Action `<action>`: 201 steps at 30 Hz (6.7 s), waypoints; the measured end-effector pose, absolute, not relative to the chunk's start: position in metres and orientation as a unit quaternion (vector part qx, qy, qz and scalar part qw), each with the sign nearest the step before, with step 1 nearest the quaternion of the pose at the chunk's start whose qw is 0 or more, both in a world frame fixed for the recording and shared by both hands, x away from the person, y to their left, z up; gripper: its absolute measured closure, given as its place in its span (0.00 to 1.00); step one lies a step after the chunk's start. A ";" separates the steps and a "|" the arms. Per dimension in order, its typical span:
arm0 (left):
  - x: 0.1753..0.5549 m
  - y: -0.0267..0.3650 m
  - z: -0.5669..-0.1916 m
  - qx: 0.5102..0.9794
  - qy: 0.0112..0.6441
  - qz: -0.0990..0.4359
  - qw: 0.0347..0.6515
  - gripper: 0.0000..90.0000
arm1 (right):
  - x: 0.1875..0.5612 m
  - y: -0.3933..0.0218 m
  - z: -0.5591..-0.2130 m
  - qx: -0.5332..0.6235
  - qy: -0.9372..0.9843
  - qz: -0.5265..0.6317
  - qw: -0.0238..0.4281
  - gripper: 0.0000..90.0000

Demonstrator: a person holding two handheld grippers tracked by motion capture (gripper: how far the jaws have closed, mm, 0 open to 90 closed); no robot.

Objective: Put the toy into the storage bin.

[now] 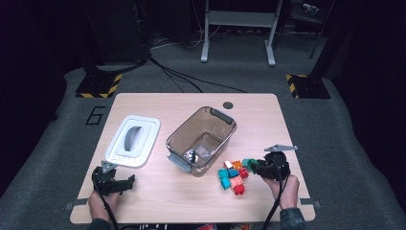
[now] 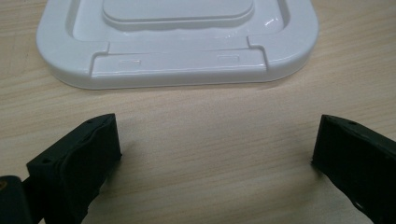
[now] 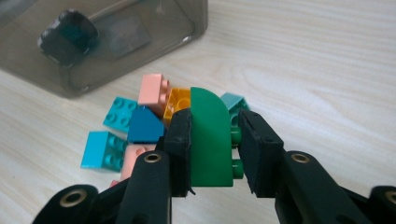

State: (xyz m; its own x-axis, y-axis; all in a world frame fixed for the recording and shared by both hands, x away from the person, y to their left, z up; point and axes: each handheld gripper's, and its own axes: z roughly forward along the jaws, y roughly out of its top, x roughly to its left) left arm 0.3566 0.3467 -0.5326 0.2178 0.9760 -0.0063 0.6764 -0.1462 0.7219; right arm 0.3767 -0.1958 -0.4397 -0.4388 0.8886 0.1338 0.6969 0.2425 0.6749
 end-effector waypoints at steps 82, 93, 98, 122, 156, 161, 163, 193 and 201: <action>0.357 0.347 -0.532 0.719 0.575 0.242 0.307 0.01 | 0.494 -0.126 -0.372 0.479 0.790 0.350 0.157 0.33; 0.357 0.347 -0.532 0.719 0.575 0.243 0.306 0.01 | 0.458 -0.158 -0.393 0.492 0.784 0.347 0.149 0.16; 0.357 0.347 -0.532 0.719 0.575 0.242 0.306 0.01 | 0.447 -0.170 -0.412 0.503 0.782 0.342 0.136 0.16; 0.357 0.347 -0.532 0.719 0.575 0.242 0.307 0.01 | 0.432 -0.191 -0.497 0.473 0.820 0.304 0.107 0.59; 0.357 0.347 -0.532 0.720 0.574 0.243 0.306 0.01 | 0.439 -0.191 -0.459 0.510 0.779 0.338 0.138 0.65; 0.357 0.347 -0.532 0.719 0.574 0.243 0.306 0.01 | 0.443 -0.194 -0.446 0.506 0.777 0.344 0.147 0.65; 0.357 0.347 -0.532 0.720 0.574 0.243 0.306 0.01 | 0.443 -0.193 -0.441 0.513 0.773 0.344 0.147 0.65; 0.357 0.347 -0.532 0.720 0.574 0.243 0.306 0.01 | 0.472 -0.167 -0.355 0.474 0.779 0.361 0.194 0.65; 0.357 0.347 -0.532 0.720 0.574 0.243 0.306 0.01 | 0.484 -0.142 -0.348 0.452 0.794 0.358 0.193 0.65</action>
State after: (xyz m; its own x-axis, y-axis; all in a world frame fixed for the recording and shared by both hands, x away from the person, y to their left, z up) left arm 0.3566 0.3470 -0.5323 0.2234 0.9747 -0.0021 0.6774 -0.1537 0.7194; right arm 0.4842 -0.1420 -0.3480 -0.5168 0.8559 0.0170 0.5797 0.3353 0.7426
